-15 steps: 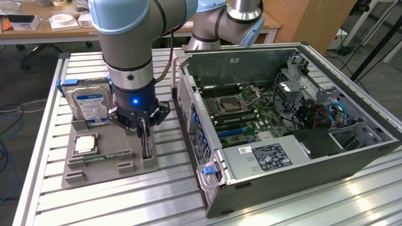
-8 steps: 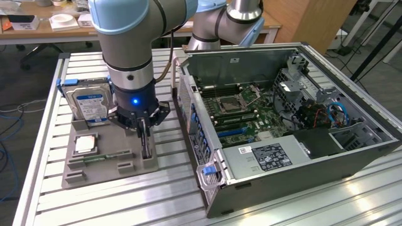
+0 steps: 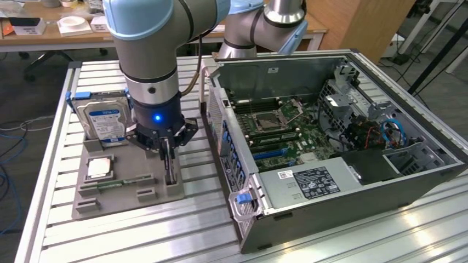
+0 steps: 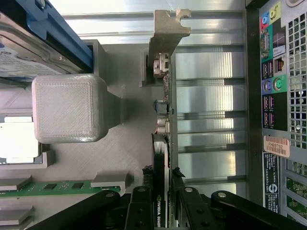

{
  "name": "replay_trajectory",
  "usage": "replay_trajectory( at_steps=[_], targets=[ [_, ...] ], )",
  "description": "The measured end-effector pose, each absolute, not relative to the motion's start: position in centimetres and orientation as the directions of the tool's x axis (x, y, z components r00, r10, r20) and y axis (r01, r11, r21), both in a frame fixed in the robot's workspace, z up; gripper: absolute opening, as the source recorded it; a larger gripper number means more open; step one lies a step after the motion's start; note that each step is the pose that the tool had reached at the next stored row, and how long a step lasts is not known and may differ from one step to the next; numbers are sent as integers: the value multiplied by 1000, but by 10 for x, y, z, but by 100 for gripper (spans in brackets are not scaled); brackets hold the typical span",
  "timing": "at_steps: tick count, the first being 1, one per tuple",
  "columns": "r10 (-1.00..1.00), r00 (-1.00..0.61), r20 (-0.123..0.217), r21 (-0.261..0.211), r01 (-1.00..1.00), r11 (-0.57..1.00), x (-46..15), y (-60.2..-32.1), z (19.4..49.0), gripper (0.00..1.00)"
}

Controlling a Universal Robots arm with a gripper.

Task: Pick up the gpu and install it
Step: 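Pick up the gpu and move the gpu toward the slot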

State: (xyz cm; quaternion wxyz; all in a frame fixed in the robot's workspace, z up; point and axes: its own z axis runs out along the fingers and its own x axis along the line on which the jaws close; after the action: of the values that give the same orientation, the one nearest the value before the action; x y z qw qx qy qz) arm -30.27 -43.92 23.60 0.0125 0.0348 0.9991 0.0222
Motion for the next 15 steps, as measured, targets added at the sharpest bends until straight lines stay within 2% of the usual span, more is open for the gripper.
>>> replay_trajectory(
  at_steps=[15],
  targets=[
    [70,-997,-23,45,69,997,-303,-439,241,26]
  ],
)
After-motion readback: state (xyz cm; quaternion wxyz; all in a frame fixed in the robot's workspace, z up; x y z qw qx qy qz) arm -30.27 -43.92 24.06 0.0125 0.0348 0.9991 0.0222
